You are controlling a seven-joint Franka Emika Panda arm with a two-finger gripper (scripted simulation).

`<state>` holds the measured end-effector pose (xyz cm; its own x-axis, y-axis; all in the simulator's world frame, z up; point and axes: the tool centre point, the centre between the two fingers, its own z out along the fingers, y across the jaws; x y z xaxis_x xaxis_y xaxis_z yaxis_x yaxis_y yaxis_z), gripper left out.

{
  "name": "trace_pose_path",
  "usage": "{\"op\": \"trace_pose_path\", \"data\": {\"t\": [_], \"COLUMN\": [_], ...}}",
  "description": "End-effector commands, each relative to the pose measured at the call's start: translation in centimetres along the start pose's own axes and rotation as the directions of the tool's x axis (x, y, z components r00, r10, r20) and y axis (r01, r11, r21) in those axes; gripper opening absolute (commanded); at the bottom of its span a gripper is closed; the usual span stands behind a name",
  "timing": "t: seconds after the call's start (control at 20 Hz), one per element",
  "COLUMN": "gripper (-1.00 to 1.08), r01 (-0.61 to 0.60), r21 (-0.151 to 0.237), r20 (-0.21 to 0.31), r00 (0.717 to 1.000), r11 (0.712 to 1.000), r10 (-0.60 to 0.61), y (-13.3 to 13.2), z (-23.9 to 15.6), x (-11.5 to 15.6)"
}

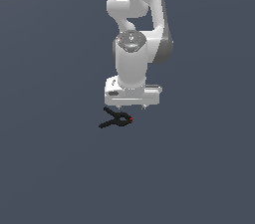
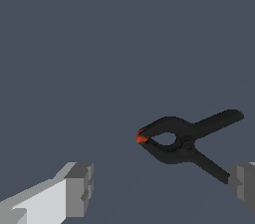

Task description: Pick up the object and move it to a goal position.

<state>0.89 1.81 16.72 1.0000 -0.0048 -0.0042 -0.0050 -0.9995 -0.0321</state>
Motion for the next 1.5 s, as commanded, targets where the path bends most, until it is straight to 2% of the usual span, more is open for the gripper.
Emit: {"op": "trace_pose_path", "data": {"t": [0.0,0.5,0.95,1.45], "gripper": [1.0,1.0,1.0,1.0], "r01": [0.0,-0.011,0.021,0.17], "r21": [0.0,0.013,0.007,-0.012], "r20": [0.0,-0.066,-0.062,-0.053], "r00": [1.0,0.998,0.998,0.984], "r11": [1.0,1.0,1.0,0.985], "r10": [0.0,0.012,-0.021,-0.17], "y": [0.0,0.9,1.0,1.9], "z": [0.0,-3.4,-3.0,-1.5], "x": [0.0,1.7,1.5,1.2]}}
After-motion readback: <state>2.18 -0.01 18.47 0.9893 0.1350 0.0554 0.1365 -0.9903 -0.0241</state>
